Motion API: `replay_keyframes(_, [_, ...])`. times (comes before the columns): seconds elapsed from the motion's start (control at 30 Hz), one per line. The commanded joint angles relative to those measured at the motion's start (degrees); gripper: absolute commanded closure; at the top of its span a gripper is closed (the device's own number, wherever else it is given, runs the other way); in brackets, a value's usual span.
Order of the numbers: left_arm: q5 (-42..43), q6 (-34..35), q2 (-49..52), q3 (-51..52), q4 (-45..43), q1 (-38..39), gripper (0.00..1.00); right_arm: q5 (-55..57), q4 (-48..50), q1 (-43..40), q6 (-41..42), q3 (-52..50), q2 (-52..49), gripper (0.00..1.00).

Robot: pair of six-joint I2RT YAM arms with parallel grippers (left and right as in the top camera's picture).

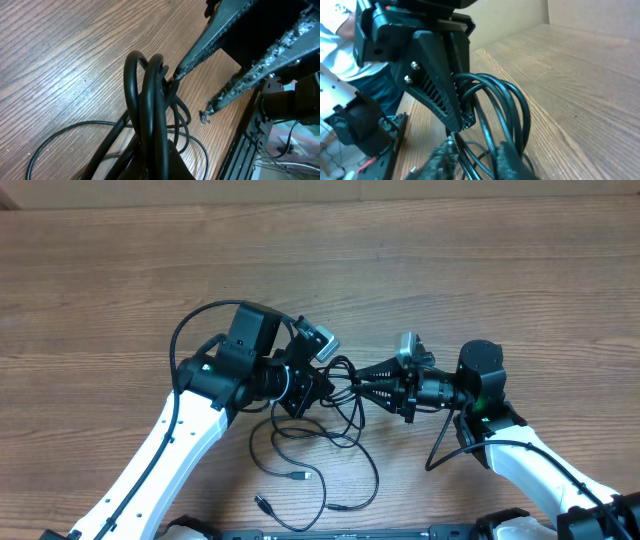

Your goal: Untangle cables

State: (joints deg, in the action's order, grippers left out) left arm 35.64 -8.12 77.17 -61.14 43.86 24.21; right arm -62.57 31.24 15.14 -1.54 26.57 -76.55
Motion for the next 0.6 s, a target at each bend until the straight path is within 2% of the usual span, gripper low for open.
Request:
replay_keyframes(0.0, [2.12,-0.61,0.35,-0.90,-0.85,-0.55,0.96,-0.48,-0.11,0.66,-0.48,0.02,0.13,0.60])
replay_keyframes(0.03, [2.14,-0.61,0.35,-0.90,-0.87,-0.55,0.96,-0.17,-0.31,0.66,-0.48,0.02,0.13,0.54])
replay_keyframes(0.2, [2.86,-0.63,0.37,-0.90,-1.42,-0.55,0.96,2.25,-2.10,0.66,-0.48,0.02,0.13,0.44])
replay_keyframes(0.23, [3.50,-0.66,0.35,-0.90,-1.55,-0.55,0.96,2.56,-2.43,0.66,-0.48,0.02,0.13,0.31])
replay_keyframes(0.27, [4.00,-0.66,0.35,-0.90,-1.73,-0.55,0.96,2.54,-2.45,0.66,-0.48,0.02,0.13,0.00])
replay_keyframes(0.57, [5.09,-0.68,0.35,-0.90,-1.86,-0.52,0.96,3.32,-2.40,0.66,-0.48,0.02,0.13,0.00])
